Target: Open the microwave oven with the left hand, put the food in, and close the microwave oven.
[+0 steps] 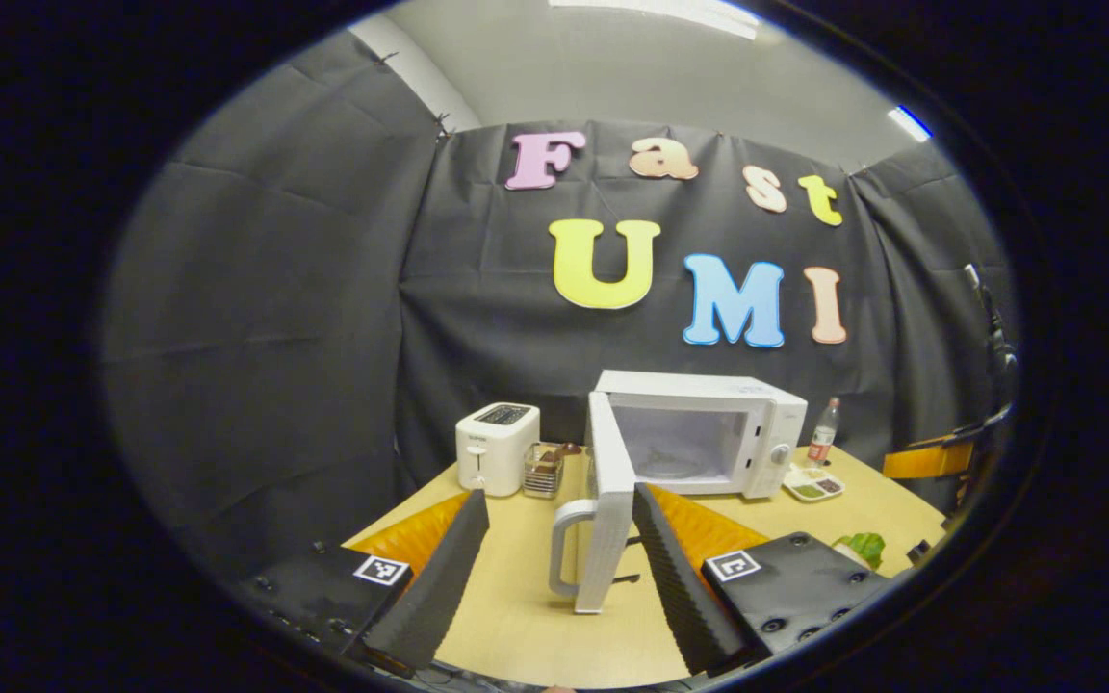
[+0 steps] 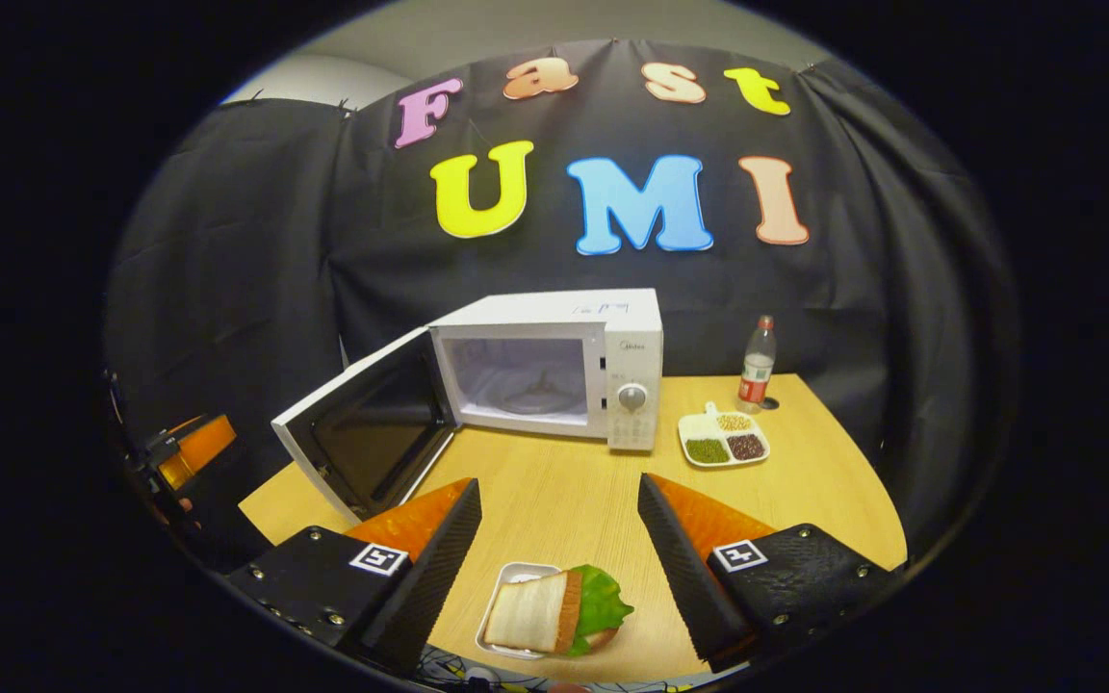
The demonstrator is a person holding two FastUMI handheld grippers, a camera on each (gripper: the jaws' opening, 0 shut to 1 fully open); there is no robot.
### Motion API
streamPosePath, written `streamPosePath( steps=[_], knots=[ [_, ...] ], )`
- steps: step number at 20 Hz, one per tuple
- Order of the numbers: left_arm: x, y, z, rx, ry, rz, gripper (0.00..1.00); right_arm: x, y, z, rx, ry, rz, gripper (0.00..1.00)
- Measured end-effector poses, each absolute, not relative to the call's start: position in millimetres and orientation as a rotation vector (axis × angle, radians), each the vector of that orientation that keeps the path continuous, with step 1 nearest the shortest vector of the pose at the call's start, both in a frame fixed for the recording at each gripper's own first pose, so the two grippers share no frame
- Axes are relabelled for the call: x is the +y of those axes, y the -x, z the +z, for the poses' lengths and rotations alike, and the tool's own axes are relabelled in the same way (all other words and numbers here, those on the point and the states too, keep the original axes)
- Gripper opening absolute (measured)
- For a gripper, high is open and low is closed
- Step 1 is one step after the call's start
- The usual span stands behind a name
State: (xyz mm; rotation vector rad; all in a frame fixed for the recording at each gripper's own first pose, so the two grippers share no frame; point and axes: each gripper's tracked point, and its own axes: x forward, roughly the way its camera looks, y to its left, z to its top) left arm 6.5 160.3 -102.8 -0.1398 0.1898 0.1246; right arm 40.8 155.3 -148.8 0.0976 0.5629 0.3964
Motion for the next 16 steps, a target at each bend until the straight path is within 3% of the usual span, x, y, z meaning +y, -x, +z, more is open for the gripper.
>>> streamPosePath(
  steps=[14, 16],
  knots=[
    [121, 32, -72, 0.164, 0.084, 0.232, 0.98, 146, -9, -267, 1.058, -0.244, 0.534, 1.0],
    [118, 38, -72, 0.163, 0.079, 0.256, 0.97, 148, 0, -277, 1.13, -0.314, 0.546, 0.96]
  ],
)
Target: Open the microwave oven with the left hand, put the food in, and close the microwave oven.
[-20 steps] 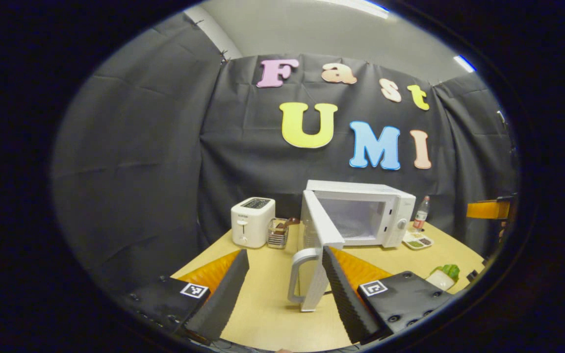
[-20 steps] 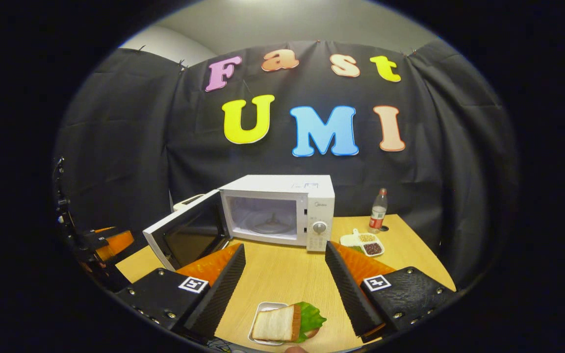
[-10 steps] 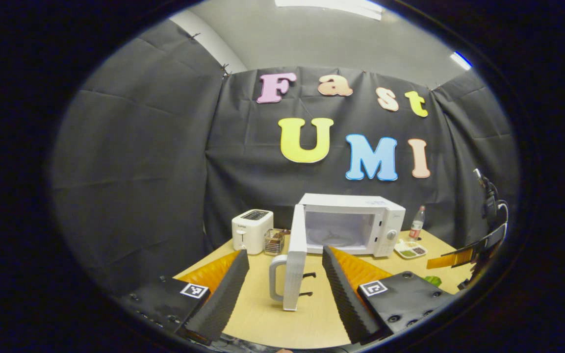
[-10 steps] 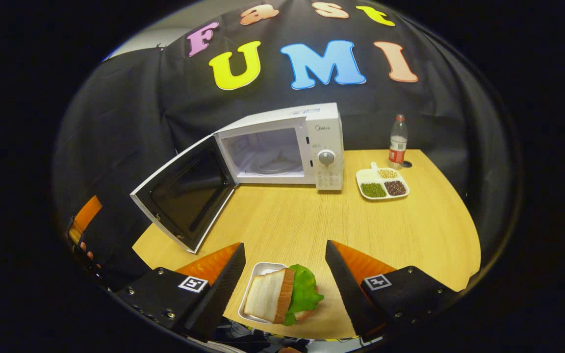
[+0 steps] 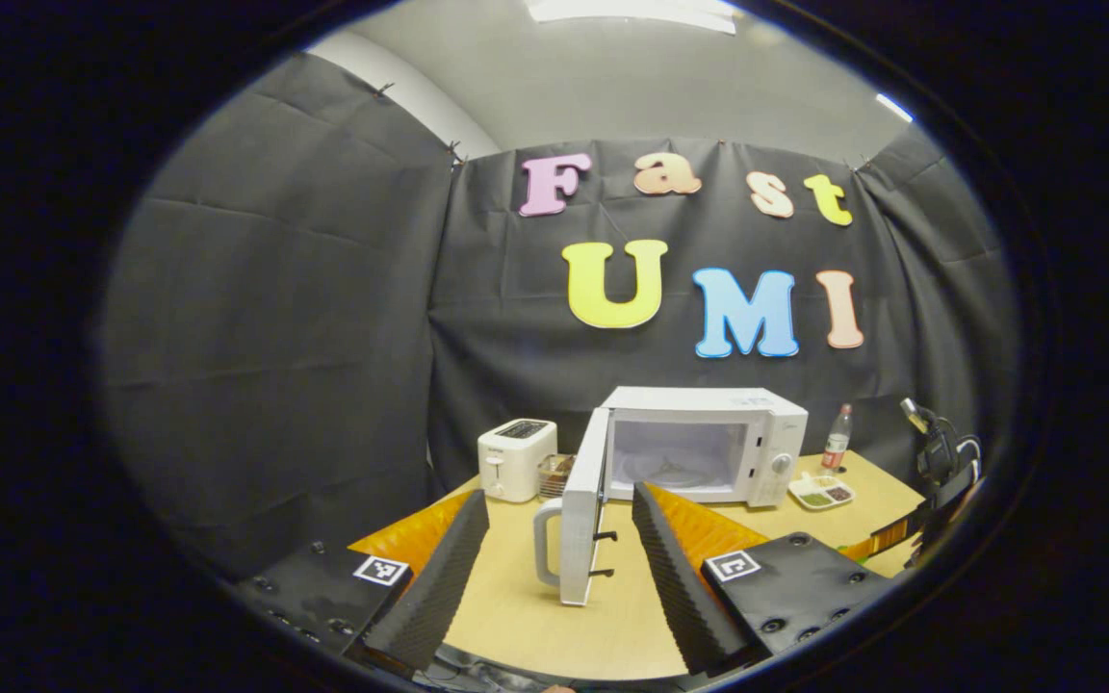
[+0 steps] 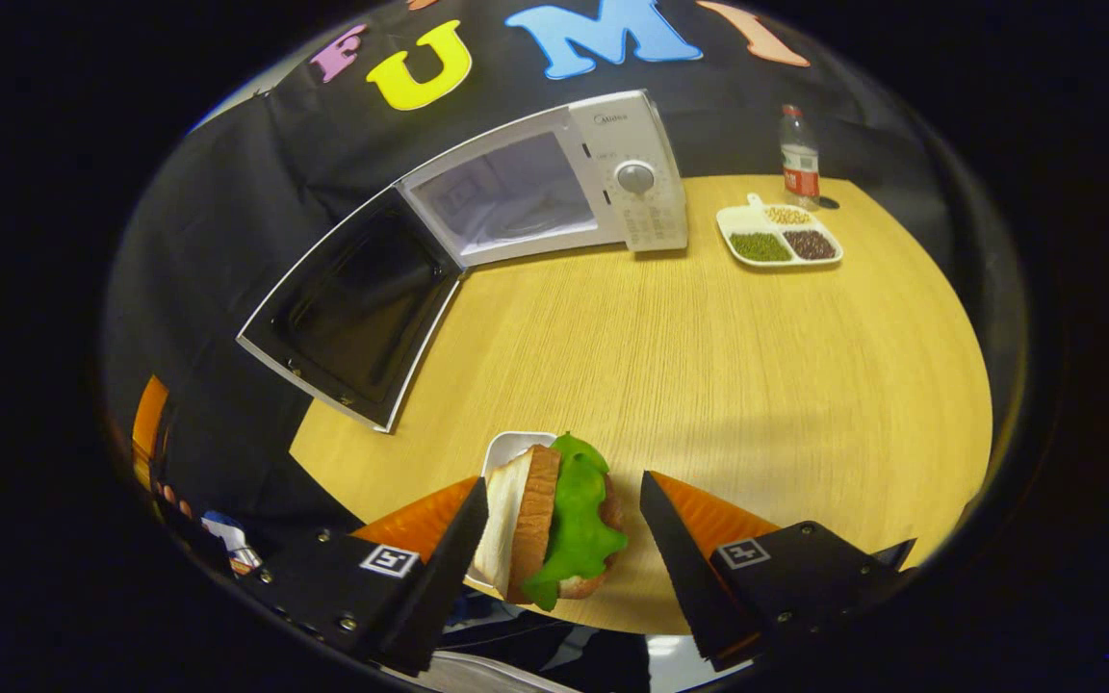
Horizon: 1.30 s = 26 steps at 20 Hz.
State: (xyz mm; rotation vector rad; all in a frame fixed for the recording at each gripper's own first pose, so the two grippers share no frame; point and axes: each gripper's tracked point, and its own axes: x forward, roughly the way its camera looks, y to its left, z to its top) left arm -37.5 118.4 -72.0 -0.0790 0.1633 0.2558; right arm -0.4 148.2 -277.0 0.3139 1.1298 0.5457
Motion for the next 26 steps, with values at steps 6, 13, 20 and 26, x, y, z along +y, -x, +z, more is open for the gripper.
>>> streamPosePath(
  steps=[6, 13, 20, 26],
  knots=[
    [117, 54, -72, 0.169, 0.062, 0.313, 0.97, 166, 19, -290, 1.292, -0.526, 0.59, 0.85],
    [133, 45, -67, 0.158, 0.058, 0.337, 0.97, 166, 15, -271, 1.248, -0.55, 0.611, 0.34],
    [160, 4, -60, 0.125, 0.051, 0.297, 0.98, 190, -25, -222, 1.112, -0.572, 0.611, 0.28],
    [194, -29, -53, 0.097, 0.073, 0.263, 0.98, 235, -77, -189, 0.973, -0.589, 0.592, 0.27]
  ],
)
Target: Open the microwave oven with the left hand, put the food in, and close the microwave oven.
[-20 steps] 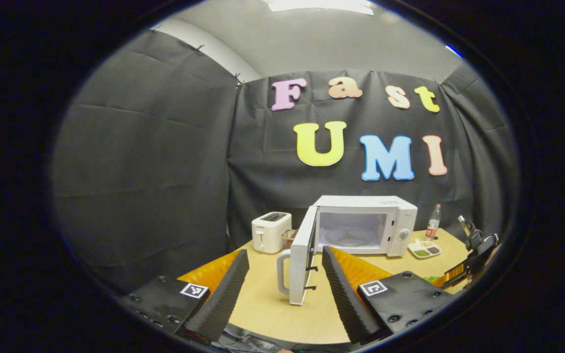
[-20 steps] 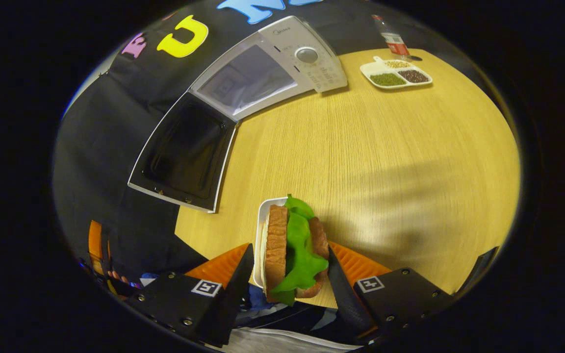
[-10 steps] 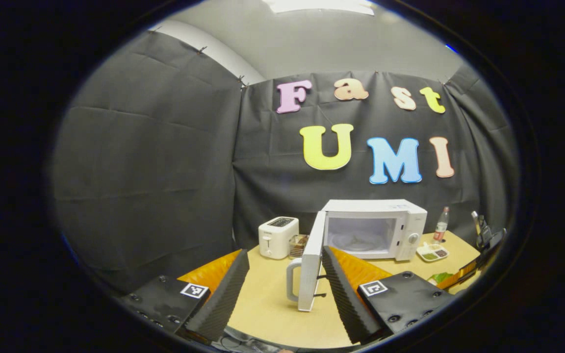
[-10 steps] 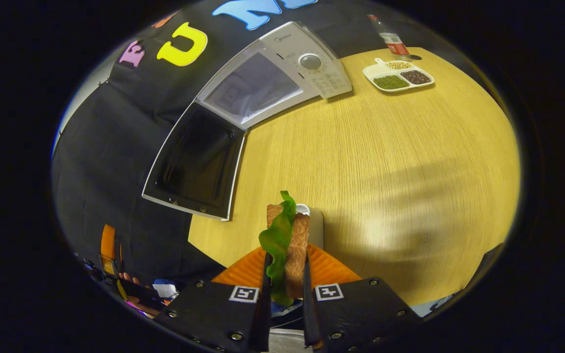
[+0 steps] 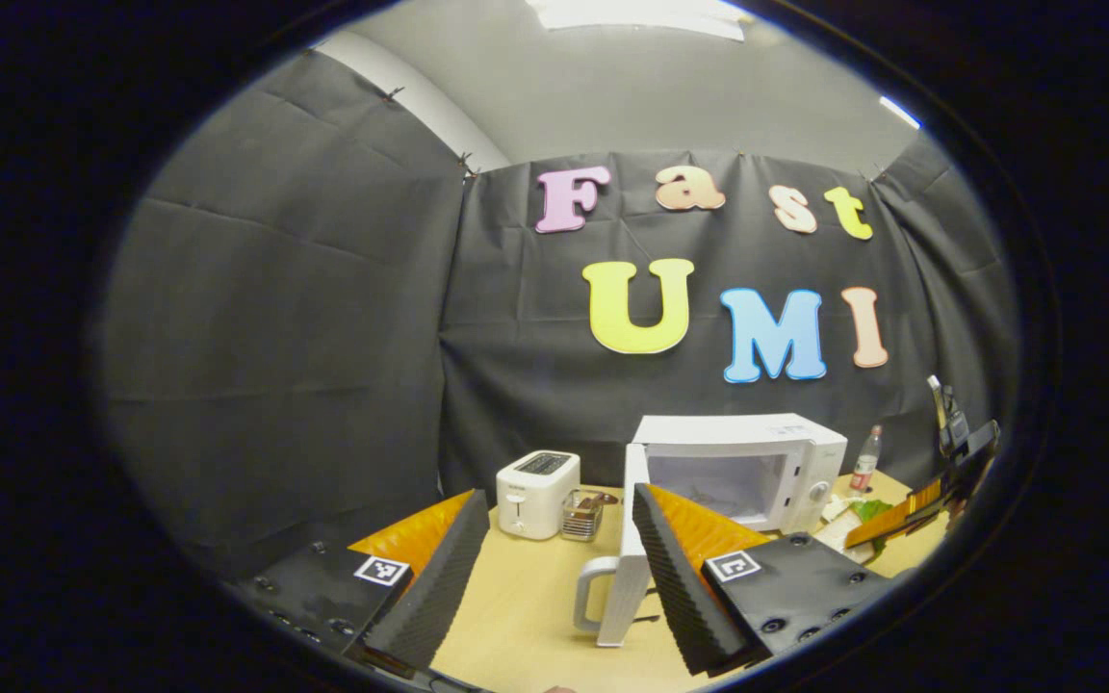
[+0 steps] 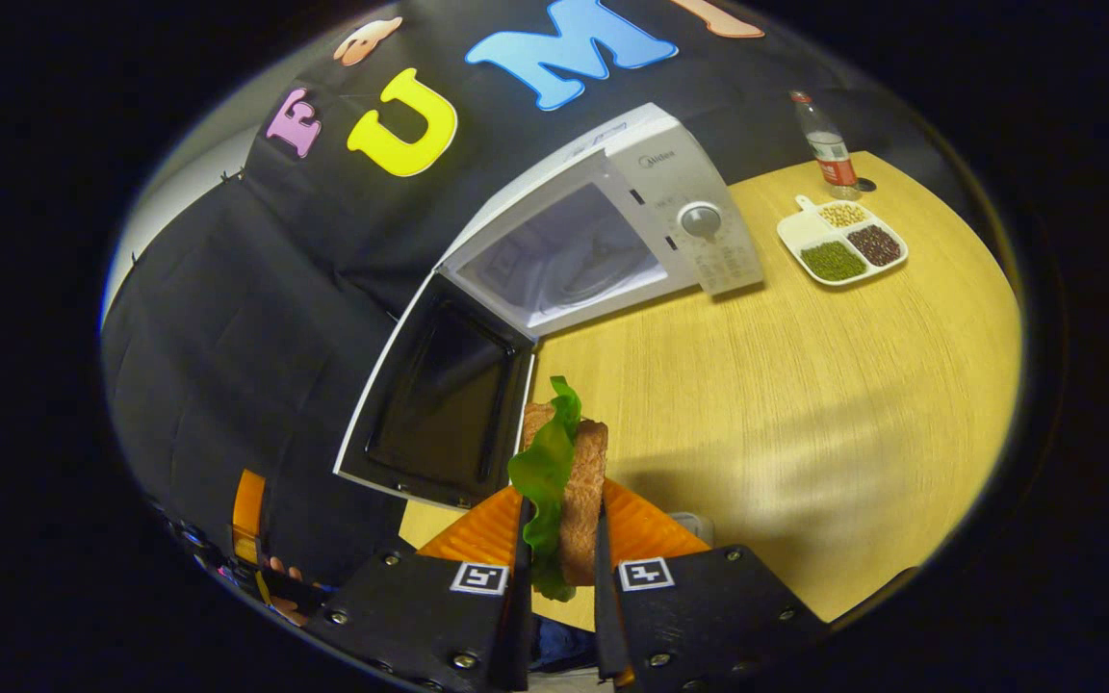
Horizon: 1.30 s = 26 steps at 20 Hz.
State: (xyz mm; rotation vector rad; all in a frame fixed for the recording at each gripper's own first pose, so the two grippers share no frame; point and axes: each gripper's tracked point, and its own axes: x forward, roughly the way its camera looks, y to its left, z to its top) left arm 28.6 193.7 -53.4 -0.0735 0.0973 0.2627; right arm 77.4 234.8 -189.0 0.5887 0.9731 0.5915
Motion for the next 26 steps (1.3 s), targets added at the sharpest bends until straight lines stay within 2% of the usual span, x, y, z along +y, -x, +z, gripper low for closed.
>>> streamPosePath(
  steps=[12, 26],
  knots=[
    [269, -60, -78, 0.129, 0.05, 0.278, 0.97, 314, -177, -179, 0.767, -0.583, 0.496, 0.27],
    [325, -78, -104, 0.211, 0.012, 0.32, 0.97, 355, -308, -217, 0.592, -0.615, 0.331, 0.27]
  ],
)
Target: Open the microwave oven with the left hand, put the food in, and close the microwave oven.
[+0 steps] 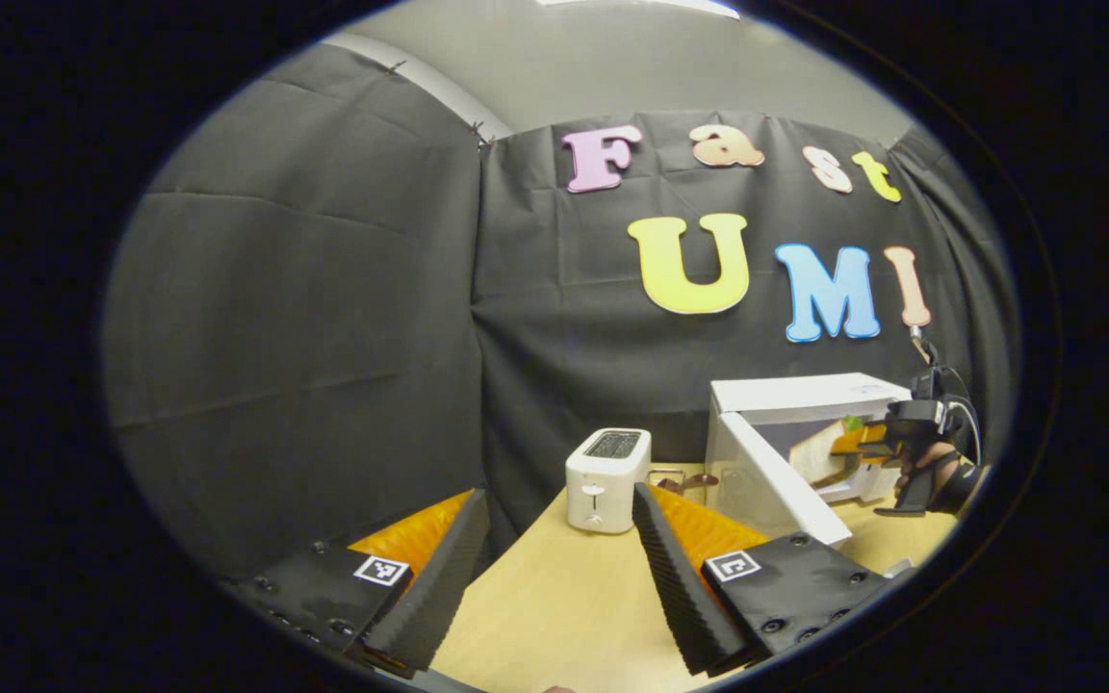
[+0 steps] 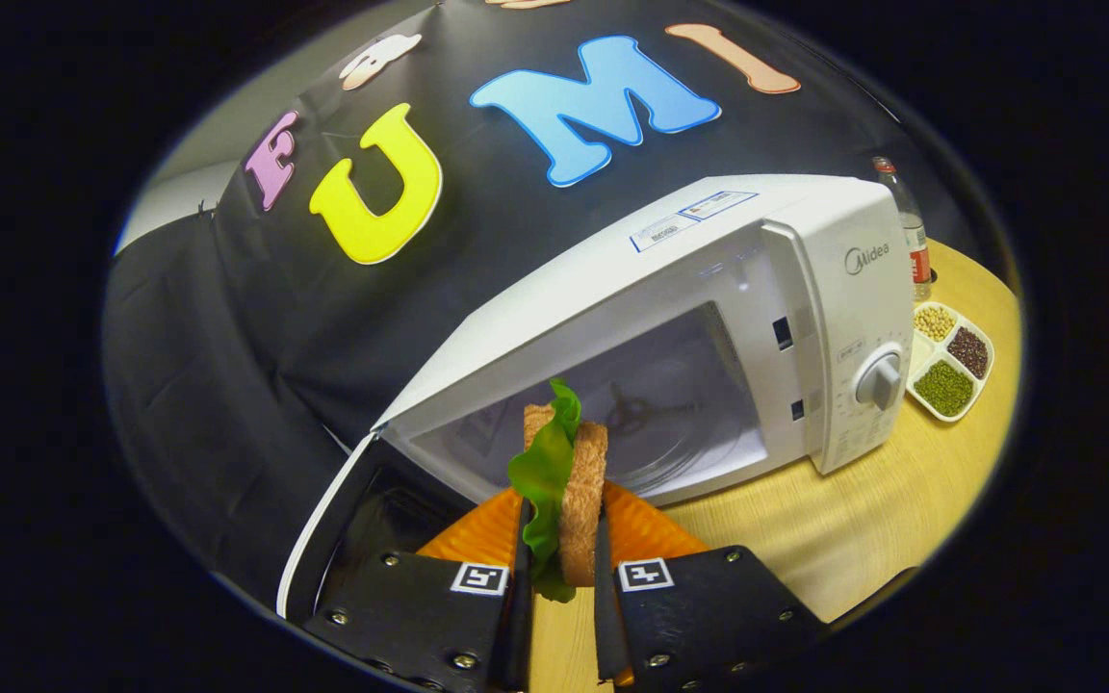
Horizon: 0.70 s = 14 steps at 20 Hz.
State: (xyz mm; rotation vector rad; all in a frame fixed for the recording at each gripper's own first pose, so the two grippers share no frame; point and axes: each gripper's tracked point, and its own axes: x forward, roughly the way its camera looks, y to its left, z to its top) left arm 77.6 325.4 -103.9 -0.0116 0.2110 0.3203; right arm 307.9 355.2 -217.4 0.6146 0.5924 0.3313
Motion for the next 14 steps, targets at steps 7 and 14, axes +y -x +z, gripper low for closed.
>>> streamPosePath(
  steps=[7, 14],
  knots=[
    [344, -76, -116, 0.254, -0.004, 0.343, 0.98, 374, -348, -245, 0.555, -0.61, 0.285, 0.27],
    [354, -64, -125, 0.299, -0.038, 0.363, 0.97, 377, -377, -260, 0.515, -0.65, 0.241, 0.27]
  ],
)
